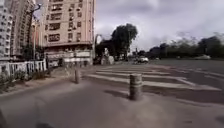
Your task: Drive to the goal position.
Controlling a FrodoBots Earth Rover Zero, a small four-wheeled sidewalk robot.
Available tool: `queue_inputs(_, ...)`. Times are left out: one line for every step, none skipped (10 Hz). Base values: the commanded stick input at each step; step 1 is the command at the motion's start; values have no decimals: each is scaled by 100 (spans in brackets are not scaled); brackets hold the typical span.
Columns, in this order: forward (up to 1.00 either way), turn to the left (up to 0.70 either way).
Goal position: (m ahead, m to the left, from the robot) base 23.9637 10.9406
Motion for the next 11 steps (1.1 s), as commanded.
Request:
queue_inputs(70, 0)
queue_inputs(70, 0)
queue_inputs(70, 0)
queue_inputs(70, 0)
queue_inputs(70, 0)
queue_inputs(70, 0)
queue_inputs(70, 0)
queue_inputs(70, 2)
queue_inputs(70, 8)
queue_inputs(70, 12)
queue_inputs(70, 9)
